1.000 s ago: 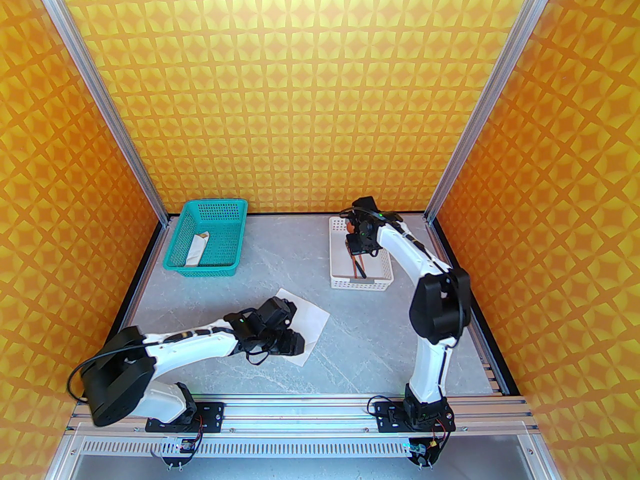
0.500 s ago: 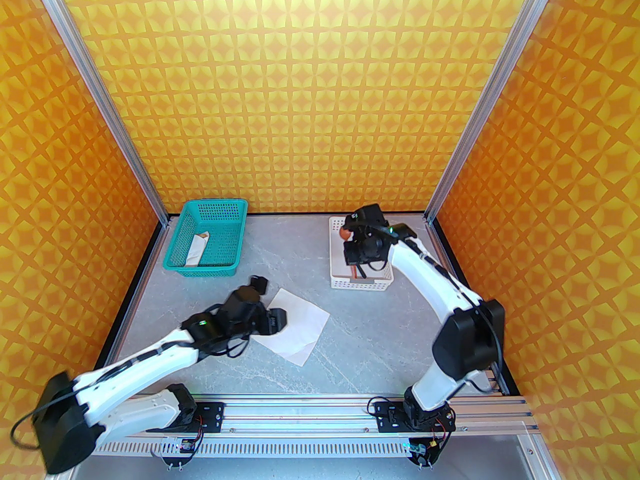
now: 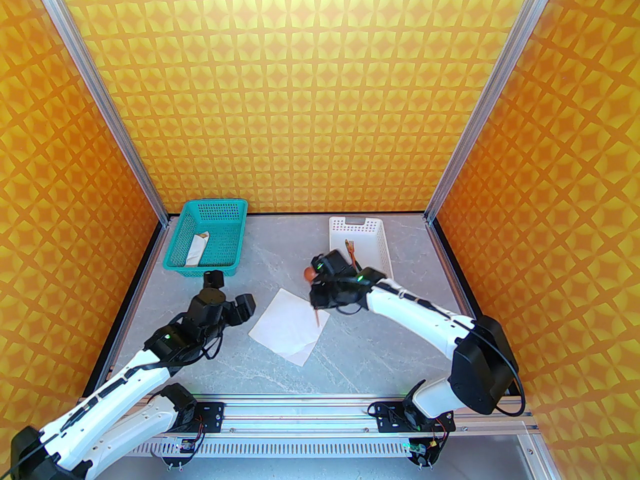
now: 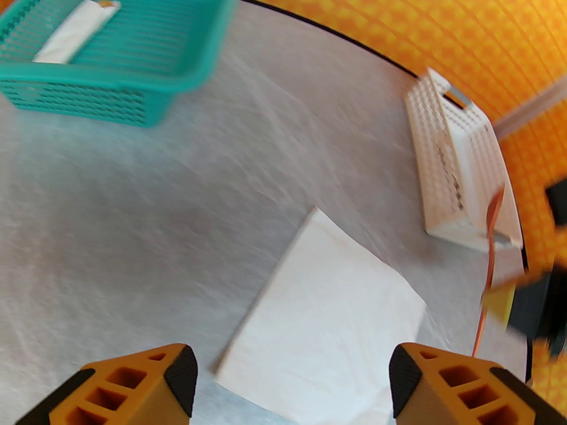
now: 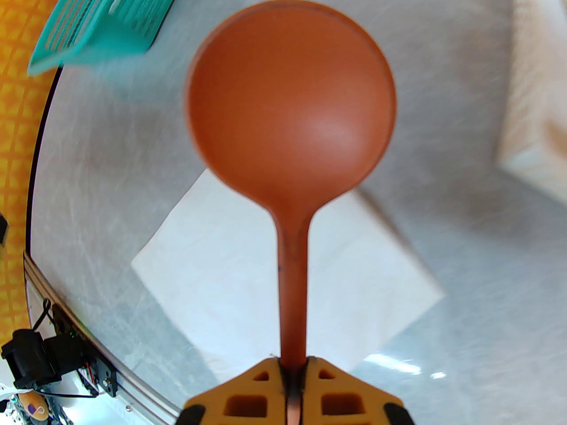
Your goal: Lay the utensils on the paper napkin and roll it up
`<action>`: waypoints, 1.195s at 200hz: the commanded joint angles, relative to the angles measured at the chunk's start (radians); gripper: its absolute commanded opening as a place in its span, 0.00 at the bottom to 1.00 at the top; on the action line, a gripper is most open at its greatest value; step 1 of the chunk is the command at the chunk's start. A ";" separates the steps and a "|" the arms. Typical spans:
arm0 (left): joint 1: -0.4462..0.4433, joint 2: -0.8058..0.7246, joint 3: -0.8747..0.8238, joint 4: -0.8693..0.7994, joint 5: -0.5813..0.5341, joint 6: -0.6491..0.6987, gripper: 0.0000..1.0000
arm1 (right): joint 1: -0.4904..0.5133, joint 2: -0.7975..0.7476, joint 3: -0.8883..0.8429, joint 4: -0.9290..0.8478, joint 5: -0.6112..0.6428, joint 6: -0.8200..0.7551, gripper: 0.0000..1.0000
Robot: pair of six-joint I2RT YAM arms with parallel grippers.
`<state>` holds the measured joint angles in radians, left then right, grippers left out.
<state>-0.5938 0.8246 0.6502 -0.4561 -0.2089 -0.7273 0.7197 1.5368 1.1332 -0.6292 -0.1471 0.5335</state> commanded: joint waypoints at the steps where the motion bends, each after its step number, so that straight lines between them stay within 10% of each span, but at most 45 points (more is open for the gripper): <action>1: 0.013 -0.017 -0.014 -0.029 -0.029 0.030 0.77 | 0.051 0.051 -0.012 0.082 0.024 0.096 0.09; 239: 0.048 -0.041 -0.009 -0.093 -0.030 0.043 0.93 | 0.149 0.331 0.119 0.065 0.066 0.100 0.10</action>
<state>-0.5552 0.7959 0.6487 -0.5262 -0.2195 -0.7010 0.8646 1.8412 1.2282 -0.5564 -0.1097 0.6498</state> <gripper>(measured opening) 0.925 0.094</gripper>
